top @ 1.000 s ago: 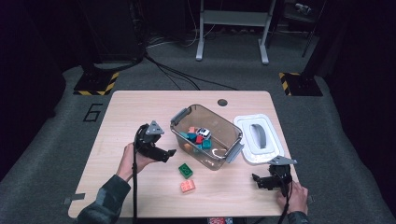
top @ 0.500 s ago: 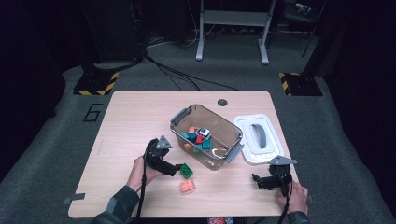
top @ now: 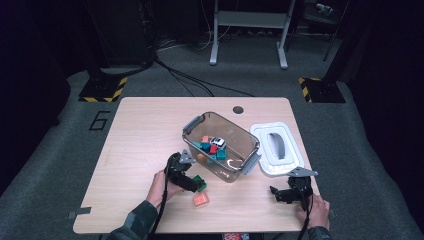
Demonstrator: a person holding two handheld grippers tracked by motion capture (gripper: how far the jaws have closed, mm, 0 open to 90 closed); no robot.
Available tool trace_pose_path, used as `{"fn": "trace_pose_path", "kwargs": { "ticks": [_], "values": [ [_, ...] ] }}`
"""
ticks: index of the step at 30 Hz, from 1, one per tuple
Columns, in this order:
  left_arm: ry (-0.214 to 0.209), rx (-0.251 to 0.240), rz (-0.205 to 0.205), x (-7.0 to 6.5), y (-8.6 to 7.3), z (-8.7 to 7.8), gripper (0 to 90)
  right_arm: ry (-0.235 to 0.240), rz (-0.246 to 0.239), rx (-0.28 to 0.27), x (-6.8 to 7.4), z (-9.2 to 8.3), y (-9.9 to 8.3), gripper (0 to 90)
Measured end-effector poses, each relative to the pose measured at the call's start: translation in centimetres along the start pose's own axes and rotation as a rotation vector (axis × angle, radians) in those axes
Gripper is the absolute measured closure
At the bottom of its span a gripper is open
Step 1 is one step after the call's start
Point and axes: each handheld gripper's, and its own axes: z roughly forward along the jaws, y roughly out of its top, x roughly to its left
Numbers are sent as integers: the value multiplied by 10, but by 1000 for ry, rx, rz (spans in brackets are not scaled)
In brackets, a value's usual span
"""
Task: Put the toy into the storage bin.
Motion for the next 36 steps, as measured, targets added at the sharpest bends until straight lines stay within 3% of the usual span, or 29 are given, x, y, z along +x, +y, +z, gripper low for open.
{"fn": "trace_pose_path", "kwargs": {
  "ticks": [4, 7, 13, 19, 27, 36],
  "values": [
    [-16, 34, 33, -10, 2, 11, 38, 1, 1, 0, 0, 0, 0, 0],
    [-34, 53, 58, -13, 2, 17, 145, -3, -2, 0, 0, 0, 0, 0],
    [-47, 59, 58, -11, -1, 17, 324, 1, 0, 0, 0, 0, 0, 0],
    [-37, 68, 53, -9, -6, 19, 414, 1, 1, 0, 0, 0, 0, 0],
    [-19, 39, 42, -2, -8, 7, 433, -2, -2, 0, 0, 0, 0, 0],
    [21, -3, -15, 19, -8, -17, 433, 0, 1, 0, 0, 0, 0, 0]
  ]
}}
